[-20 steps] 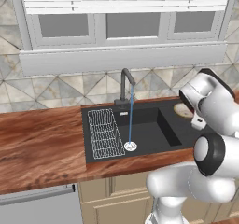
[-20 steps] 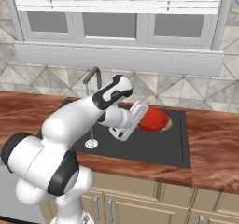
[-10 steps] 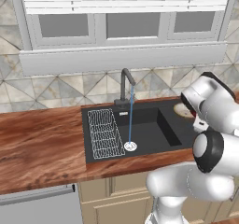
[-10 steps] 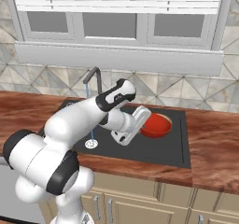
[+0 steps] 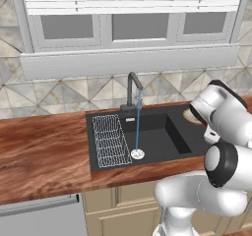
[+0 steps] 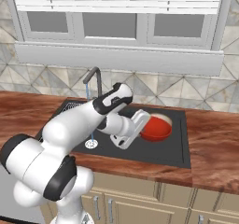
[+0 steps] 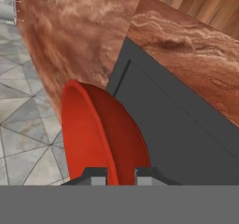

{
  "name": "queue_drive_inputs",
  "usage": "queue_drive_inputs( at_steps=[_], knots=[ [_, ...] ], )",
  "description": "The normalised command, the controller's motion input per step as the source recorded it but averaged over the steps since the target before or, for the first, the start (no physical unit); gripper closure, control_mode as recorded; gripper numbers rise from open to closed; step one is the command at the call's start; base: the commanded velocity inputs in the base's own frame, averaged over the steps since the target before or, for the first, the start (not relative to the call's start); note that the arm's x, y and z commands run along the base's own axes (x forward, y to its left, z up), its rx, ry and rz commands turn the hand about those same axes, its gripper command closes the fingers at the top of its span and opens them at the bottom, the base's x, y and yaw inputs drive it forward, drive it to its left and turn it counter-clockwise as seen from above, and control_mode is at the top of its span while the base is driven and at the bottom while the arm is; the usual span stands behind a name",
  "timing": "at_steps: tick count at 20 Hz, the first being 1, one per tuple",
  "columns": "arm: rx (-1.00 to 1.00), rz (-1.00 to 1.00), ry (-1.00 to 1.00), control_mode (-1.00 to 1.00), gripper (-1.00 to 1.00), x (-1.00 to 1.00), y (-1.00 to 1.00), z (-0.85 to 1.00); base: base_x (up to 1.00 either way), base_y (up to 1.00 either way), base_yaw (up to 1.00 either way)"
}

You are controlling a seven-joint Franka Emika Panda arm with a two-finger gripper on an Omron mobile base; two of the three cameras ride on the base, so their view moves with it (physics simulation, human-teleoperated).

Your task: Rinse each bowl for a few seconds and place them down in the sink or on the counter.

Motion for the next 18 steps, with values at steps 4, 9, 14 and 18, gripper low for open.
queue_drive_inputs(
  at_steps=[4, 9, 14, 18],
  knots=[
    [0.00, -0.06, 0.11, -1.00, 1.00, -0.01, 0.00, 0.01, 0.00, 0.00, 0.00],
    [0.00, -0.06, 0.12, -1.00, 1.00, 0.00, -0.02, 0.03, 0.00, 0.00, 0.00],
    [0.00, -0.06, 0.11, -1.00, 1.00, 0.00, -0.08, 0.01, 0.00, 0.00, 0.00],
    [0.00, -0.05, 0.05, -1.00, 1.00, 0.00, -0.11, 0.00, 0.00, 0.00, 0.00]
  ],
)
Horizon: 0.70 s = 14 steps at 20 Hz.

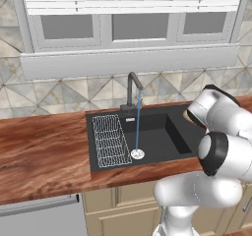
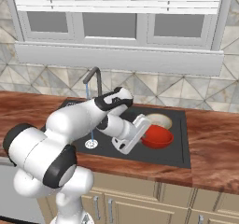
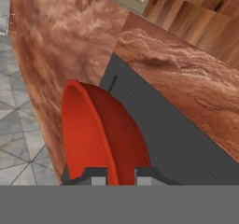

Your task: Rinse each bowl for a few seconds and place them down in the sink or on the counter.

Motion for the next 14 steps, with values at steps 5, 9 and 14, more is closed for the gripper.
queue_drive_inputs(
  at_steps=[5, 9, 14],
  knots=[
    [0.00, -0.04, 0.07, -1.00, 1.00, 0.01, -0.05, -0.02, 0.00, 0.00, 0.00],
    [0.00, -0.04, 0.07, -1.00, 1.00, 0.02, 0.00, -0.03, 0.00, 0.00, 0.00],
    [0.00, -0.04, 0.05, -1.00, 1.00, 0.05, 0.00, -0.04, 0.00, 0.00, 0.00]
  ],
)
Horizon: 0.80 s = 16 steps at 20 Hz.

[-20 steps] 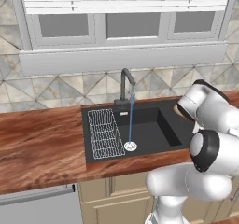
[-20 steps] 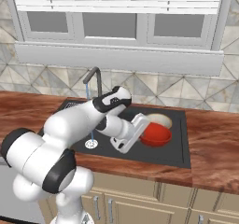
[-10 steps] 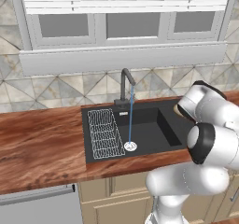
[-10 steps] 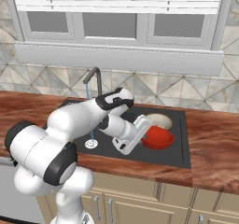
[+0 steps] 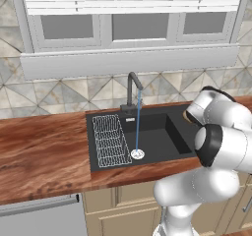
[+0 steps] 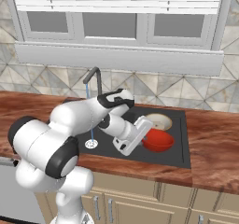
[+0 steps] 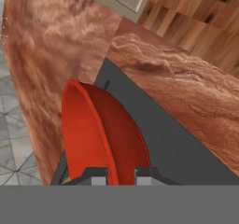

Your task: Rinse each bowl for a few seconds and place them down in the sink or on the counter.

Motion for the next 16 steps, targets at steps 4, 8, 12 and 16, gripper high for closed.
queue_drive_inputs(
  at_steps=[4, 8, 12, 16],
  knots=[
    [0.01, -0.03, 0.02, -1.00, 1.00, 0.05, -0.03, -0.03, 0.00, 0.00, 0.00],
    [0.01, -0.02, 0.00, -1.00, 1.00, 0.04, -0.04, -0.09, 0.00, 0.00, 0.00],
    [0.02, -0.02, 0.00, -1.00, 1.00, 0.07, -0.05, -0.10, 0.00, 0.00, 0.00],
    [0.00, -0.02, 0.00, -1.00, 1.00, 0.08, 0.00, -0.14, 0.00, 0.00, 0.00]
  ],
)
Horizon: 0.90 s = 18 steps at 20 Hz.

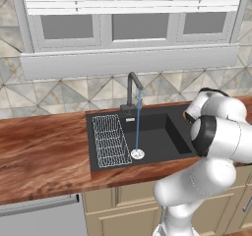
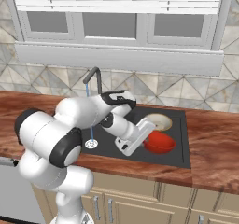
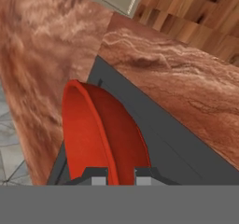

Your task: Rinse each bowl for a few seconds and place them down in the sink or on the counter.

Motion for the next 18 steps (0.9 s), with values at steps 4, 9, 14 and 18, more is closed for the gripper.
queue_drive_inputs(
  at_steps=[4, 9, 14, 18],
  knots=[
    [0.00, -0.02, 0.00, -1.00, 1.00, 0.17, 0.00, -0.10, 0.00, 0.00, 0.00],
    [0.00, -0.01, 0.00, -1.00, 1.00, 0.20, 0.00, -0.12, 0.00, 0.00, 0.00],
    [0.00, 0.00, 0.00, -1.00, 1.00, 0.07, -0.06, -0.24, 0.00, 0.00, 0.00],
    [0.00, -0.01, 0.00, -1.00, 1.00, 0.03, -0.05, -0.36, 0.00, 0.00, 0.00]
  ],
)
